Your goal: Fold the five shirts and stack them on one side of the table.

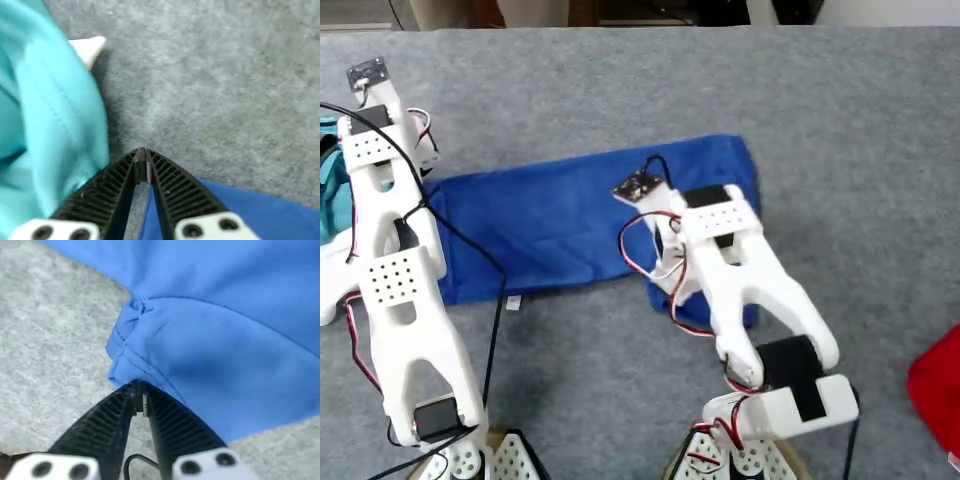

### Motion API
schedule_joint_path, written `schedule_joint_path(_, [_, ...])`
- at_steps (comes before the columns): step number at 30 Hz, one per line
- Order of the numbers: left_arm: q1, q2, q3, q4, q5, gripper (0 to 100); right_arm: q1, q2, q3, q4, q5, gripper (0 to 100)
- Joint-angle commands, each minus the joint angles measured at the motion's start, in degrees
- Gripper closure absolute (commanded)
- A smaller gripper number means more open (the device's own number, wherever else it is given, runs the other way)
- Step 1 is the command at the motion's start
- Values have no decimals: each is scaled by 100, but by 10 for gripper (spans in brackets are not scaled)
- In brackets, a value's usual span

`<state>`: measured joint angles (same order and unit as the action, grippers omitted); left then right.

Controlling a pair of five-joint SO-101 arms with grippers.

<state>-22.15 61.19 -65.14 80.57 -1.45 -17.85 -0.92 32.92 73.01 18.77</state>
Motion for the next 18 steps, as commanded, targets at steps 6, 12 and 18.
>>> schedule_joint_path(6, [-35,-40,-220,-70,53,980,-629,136,-66,-413,-290,994])
schedule_joint_path(12, [-44,-31,-211,-62,53,980,-848,163,-180,-563,-281,994])
schedule_joint_path(18, [-53,-31,-211,-62,53,980,-198,-198,-347,-44,-53,994])
